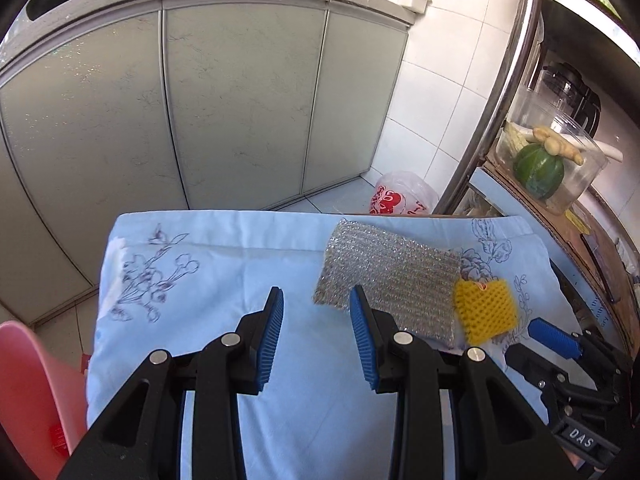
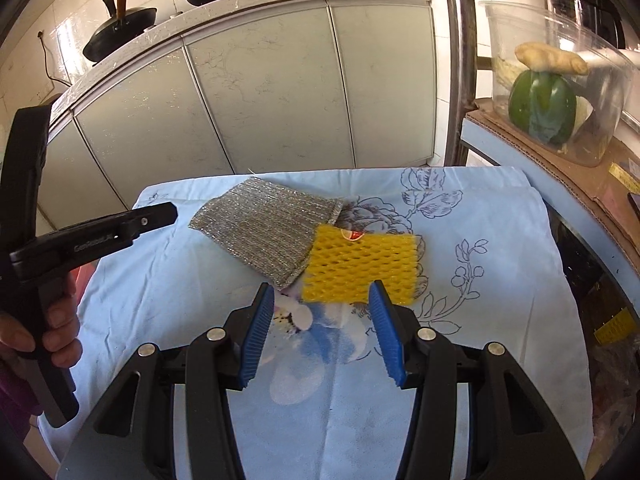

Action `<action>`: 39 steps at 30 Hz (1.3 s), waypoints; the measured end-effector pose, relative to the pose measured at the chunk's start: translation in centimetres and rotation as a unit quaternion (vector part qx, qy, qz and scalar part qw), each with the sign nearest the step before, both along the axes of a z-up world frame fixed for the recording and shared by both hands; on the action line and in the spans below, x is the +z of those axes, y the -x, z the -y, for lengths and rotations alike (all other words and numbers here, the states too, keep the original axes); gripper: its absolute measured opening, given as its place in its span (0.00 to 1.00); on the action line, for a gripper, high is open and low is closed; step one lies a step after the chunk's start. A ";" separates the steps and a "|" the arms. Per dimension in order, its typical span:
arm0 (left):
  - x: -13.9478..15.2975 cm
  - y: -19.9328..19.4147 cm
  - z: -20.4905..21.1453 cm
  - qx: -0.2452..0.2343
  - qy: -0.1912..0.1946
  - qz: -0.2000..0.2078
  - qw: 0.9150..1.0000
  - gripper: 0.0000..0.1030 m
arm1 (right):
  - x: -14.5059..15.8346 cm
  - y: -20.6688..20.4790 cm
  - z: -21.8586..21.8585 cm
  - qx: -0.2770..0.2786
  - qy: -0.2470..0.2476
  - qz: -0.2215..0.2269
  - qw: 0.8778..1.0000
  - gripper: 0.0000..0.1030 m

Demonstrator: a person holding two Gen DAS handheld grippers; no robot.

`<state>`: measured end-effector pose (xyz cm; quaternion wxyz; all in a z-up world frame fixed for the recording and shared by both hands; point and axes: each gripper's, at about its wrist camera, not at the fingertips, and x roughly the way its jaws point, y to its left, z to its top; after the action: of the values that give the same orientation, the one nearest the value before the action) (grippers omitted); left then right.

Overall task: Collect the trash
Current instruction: 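Grasp the silver mesh scrubber pad with the left gripper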

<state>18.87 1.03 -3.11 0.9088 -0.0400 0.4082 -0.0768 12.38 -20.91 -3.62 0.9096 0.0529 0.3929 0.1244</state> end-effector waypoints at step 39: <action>0.8 2.5 0.5 -0.020 0.060 0.011 0.998 0.05 | -1.7 -2.4 -1.5 0.023 0.038 -0.019 0.999 0.49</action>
<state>16.34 0.52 -2.35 0.9076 -0.0855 0.3932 -0.1195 14.83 -19.44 -5.35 0.9000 0.0118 0.4161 0.1294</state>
